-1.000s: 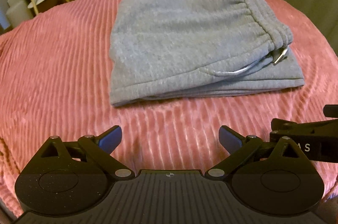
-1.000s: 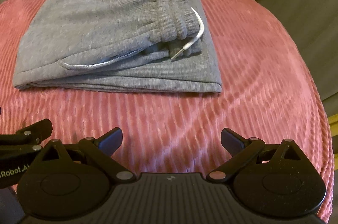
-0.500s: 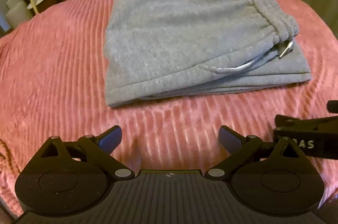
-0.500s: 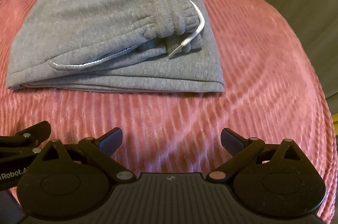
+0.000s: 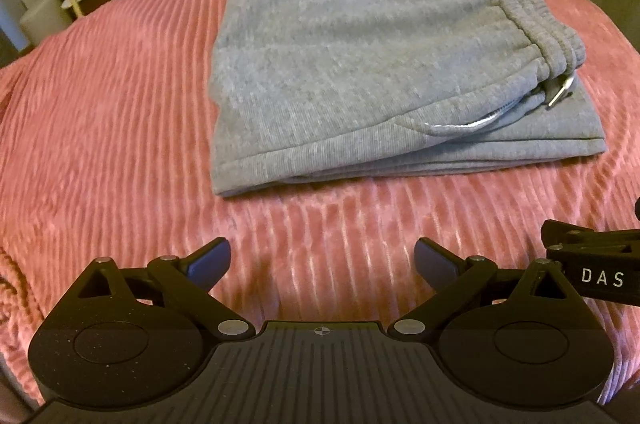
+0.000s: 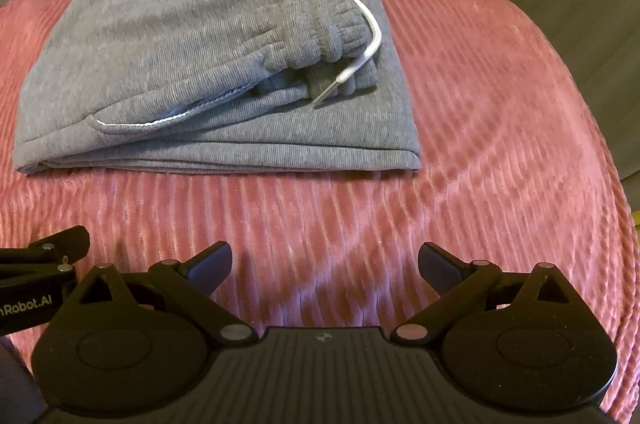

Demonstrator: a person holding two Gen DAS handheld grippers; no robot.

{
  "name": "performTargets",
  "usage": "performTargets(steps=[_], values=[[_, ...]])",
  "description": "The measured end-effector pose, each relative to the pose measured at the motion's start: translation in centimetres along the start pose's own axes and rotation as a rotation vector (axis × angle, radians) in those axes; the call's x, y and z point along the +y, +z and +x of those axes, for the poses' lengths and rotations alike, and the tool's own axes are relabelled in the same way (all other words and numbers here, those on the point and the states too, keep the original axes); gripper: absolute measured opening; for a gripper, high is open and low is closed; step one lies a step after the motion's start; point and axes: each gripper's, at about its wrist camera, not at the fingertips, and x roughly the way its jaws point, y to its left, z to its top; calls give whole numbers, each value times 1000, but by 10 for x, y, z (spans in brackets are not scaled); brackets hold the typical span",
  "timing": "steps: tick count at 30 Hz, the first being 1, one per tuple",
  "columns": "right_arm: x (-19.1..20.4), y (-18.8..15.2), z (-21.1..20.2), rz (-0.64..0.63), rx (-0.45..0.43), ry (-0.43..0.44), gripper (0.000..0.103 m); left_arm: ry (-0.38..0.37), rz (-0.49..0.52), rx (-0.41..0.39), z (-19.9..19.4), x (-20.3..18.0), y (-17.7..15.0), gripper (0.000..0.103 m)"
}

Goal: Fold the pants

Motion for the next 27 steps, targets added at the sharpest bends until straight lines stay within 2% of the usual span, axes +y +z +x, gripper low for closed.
performTargets(steps=[27], values=[[3, -3, -8, -6, -13, 8, 100, 3, 19, -14, -5, -3, -3, 101]])
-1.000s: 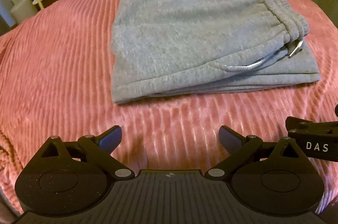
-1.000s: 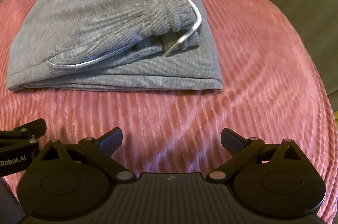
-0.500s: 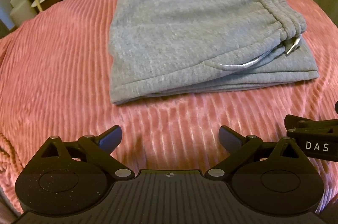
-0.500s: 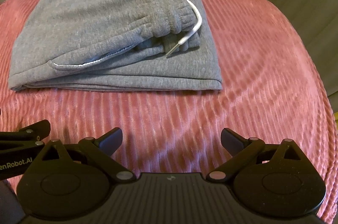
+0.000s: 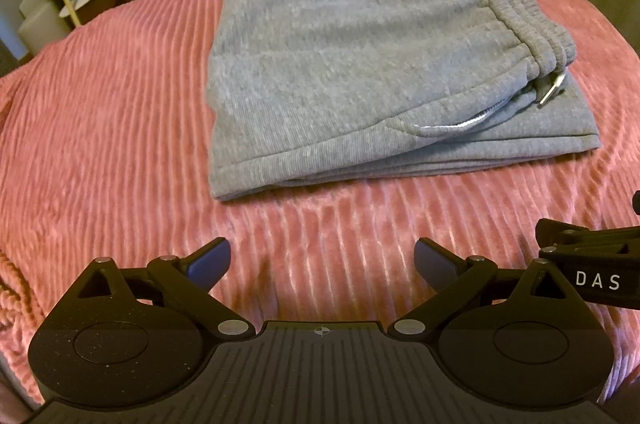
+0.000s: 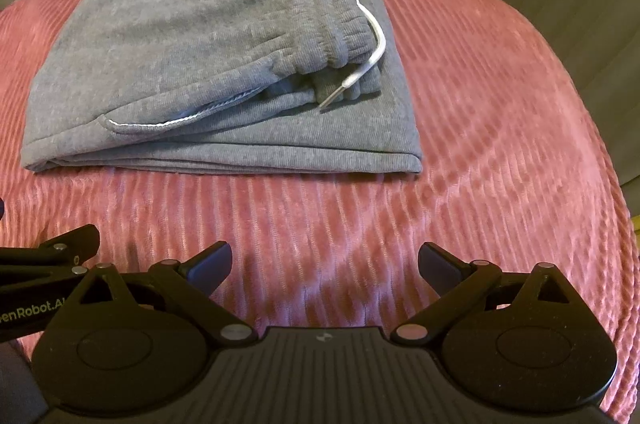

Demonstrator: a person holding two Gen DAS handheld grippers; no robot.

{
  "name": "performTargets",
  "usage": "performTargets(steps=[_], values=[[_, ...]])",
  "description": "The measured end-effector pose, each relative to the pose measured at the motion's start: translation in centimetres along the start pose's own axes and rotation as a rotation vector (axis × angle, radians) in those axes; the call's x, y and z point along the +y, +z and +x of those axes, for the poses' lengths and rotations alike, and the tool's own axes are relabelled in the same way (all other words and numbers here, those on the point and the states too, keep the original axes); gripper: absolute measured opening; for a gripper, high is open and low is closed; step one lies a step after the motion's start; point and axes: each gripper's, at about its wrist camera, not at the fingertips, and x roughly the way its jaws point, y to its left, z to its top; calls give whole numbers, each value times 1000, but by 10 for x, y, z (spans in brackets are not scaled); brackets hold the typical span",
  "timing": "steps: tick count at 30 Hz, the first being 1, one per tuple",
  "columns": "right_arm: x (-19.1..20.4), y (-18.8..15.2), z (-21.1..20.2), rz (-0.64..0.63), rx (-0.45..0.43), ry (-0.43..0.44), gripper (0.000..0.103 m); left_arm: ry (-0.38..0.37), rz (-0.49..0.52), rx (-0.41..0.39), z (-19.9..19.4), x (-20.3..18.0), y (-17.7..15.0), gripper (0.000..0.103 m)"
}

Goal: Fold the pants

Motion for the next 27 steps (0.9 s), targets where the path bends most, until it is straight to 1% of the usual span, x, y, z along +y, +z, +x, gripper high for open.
performTargets(steps=[27], values=[[0, 0, -2, -5, -7, 0, 100, -5, 0, -2, -2, 0, 1, 101]])
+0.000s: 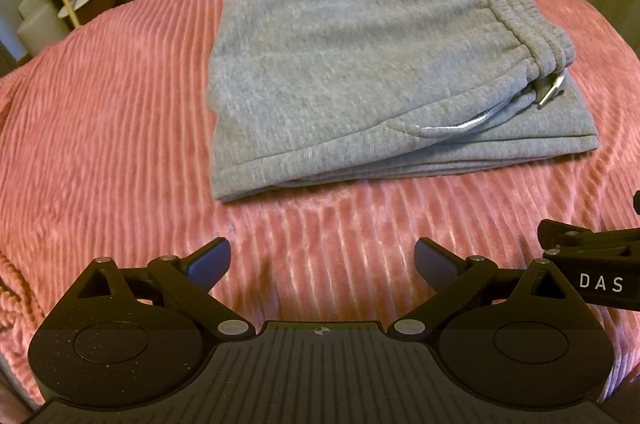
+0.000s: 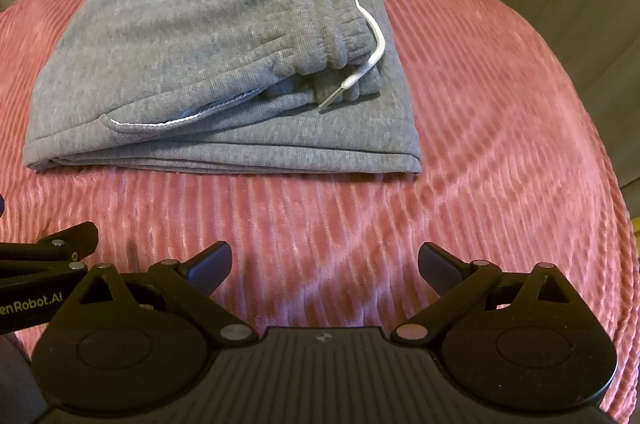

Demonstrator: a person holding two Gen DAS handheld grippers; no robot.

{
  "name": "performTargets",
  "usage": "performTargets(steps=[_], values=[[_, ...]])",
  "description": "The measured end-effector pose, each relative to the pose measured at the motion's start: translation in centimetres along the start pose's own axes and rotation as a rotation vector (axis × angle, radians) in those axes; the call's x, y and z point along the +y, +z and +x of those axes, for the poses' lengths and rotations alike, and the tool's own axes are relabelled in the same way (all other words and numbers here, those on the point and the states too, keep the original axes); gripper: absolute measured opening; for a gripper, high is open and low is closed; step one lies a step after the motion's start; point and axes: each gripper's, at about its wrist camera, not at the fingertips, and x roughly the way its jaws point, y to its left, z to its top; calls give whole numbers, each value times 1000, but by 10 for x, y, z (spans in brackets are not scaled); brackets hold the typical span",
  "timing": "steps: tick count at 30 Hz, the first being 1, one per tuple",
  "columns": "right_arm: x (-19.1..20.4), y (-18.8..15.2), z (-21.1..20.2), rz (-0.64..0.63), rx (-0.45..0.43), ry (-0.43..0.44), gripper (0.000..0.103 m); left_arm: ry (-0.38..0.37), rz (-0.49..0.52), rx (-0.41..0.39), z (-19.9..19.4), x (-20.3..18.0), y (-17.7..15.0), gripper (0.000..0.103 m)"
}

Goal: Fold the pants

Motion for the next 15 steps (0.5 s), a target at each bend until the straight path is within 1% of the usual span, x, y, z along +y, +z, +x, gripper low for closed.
performTargets(steps=[8, 15], values=[[2, -1, -1, 1, 1, 3, 100, -13, -4, 5, 0, 1, 0, 101], [2, 0, -3, 3, -3, 3, 100, -6, -4, 7, 1, 0, -2, 101]])
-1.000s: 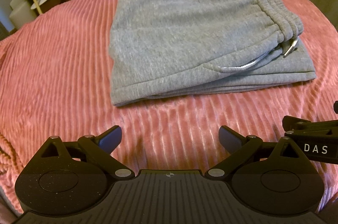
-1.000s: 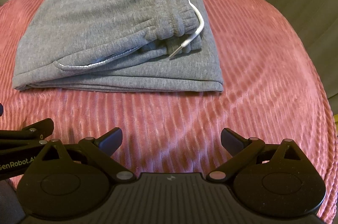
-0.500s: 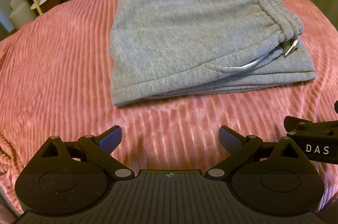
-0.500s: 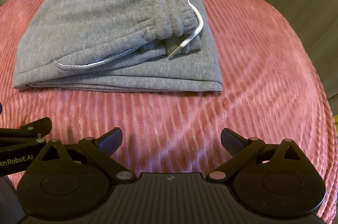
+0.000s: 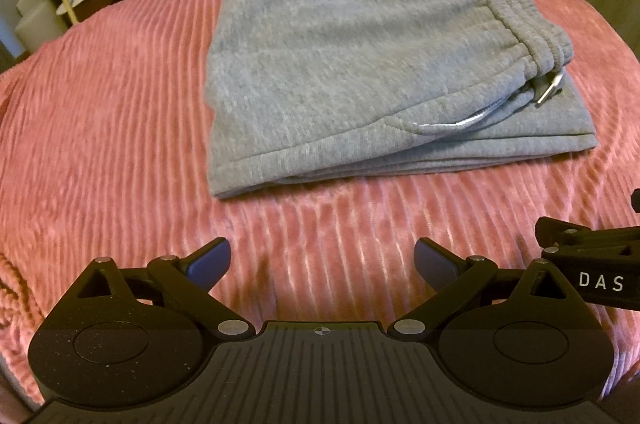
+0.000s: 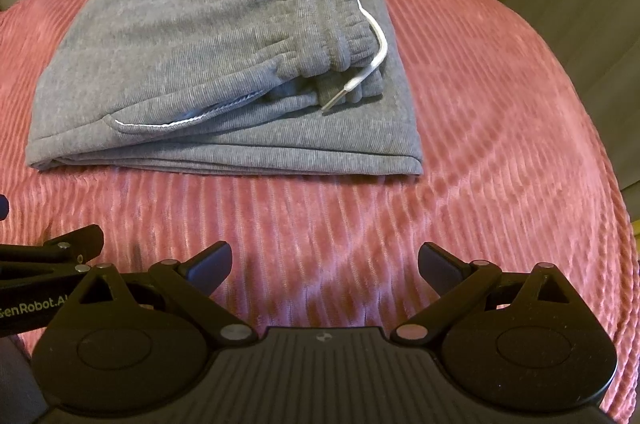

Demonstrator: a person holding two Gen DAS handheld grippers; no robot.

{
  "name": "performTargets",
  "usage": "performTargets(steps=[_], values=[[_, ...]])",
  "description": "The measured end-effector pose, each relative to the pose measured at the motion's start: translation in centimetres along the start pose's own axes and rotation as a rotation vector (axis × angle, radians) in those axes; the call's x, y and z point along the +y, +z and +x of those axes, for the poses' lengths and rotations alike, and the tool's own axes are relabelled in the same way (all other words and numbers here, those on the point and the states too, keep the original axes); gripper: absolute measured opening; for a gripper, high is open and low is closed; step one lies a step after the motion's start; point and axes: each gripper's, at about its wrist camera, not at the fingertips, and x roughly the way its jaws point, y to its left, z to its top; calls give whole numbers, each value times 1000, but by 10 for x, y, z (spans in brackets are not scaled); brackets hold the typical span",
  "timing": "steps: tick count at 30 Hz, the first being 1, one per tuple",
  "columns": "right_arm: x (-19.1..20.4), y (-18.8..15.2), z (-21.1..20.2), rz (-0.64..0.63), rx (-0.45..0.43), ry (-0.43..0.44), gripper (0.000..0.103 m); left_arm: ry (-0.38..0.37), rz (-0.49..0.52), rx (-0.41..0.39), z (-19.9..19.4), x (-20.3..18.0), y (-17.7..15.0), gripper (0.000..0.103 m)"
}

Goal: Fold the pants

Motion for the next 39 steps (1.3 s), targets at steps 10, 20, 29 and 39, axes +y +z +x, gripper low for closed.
performTargets(steps=[10, 20, 29, 39], values=[[-1, -1, -1, 3, 0, -1, 100, 1, 1, 0, 0, 1, 0, 101], [1, -1, -1, -4, -2, -5, 99, -2, -2, 2, 1, 1, 1, 101], [3, 0, -2, -13, -6, -6, 100, 0, -4, 5, 2, 1, 2, 101], [3, 0, -3, -11, -8, -6, 100, 6, 1, 2, 2, 0, 2, 101]])
